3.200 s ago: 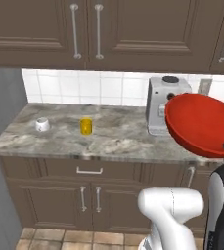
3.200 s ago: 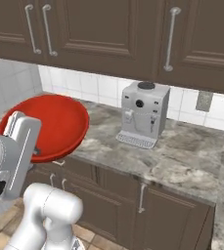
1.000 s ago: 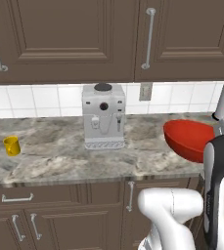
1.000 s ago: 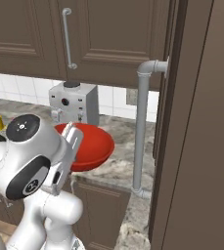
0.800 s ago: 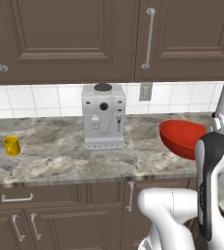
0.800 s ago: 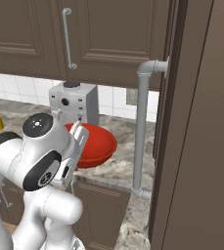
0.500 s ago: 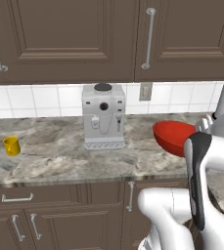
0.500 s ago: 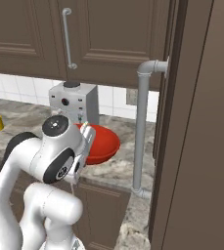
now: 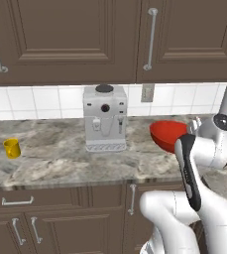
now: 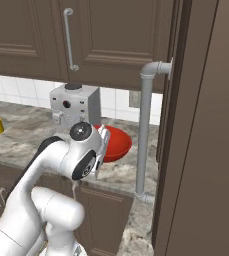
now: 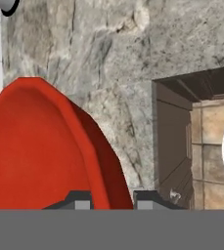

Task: Clear the mugs and bowl far away from the sink.

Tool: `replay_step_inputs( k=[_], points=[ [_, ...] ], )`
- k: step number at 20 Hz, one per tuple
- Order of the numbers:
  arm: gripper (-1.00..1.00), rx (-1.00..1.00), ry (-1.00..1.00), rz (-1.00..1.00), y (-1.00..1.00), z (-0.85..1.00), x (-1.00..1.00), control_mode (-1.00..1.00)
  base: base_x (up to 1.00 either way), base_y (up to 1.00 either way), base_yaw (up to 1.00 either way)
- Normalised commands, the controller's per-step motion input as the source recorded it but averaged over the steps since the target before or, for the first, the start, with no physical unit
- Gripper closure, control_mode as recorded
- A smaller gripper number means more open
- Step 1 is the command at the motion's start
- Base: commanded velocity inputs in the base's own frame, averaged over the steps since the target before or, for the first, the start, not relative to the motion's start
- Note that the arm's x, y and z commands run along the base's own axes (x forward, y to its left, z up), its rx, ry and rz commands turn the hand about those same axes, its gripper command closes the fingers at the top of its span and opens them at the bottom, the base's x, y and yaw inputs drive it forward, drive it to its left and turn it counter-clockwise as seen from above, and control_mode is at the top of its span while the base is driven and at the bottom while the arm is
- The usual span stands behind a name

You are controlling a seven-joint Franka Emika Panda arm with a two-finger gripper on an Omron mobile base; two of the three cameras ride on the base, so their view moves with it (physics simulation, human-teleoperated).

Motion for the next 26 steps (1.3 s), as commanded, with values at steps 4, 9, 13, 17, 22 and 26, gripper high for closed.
replay_step_inputs(
  k=[4, 9, 13, 17, 22, 26],
  points=[
    [1.00, 0.00, 0.09, 0.01, -0.33, -0.28, 0.71, -1.00, 0.00, 0.00, 0.00],
    [1.00, 0.00, 0.19, 0.00, -0.38, -0.33, 0.55, -1.00, 0.00, 0.00, 0.00],
    [1.00, 0.00, 0.18, 0.00, -0.27, -0.29, 0.51, -1.00, 0.00, 0.00, 0.00],
    [1.00, 0.00, 0.11, 0.00, -0.23, -0.28, 0.46, -1.00, 0.00, 0.00, 0.00],
    [1.00, 0.00, 0.03, 0.04, -0.14, -0.41, 0.48, -1.00, 0.00, 0.00, 0.00],
    [1.00, 0.00, 0.00, 0.13, -0.05, -0.52, 0.35, -1.00, 0.00, 0.00, 0.00]
  ],
)
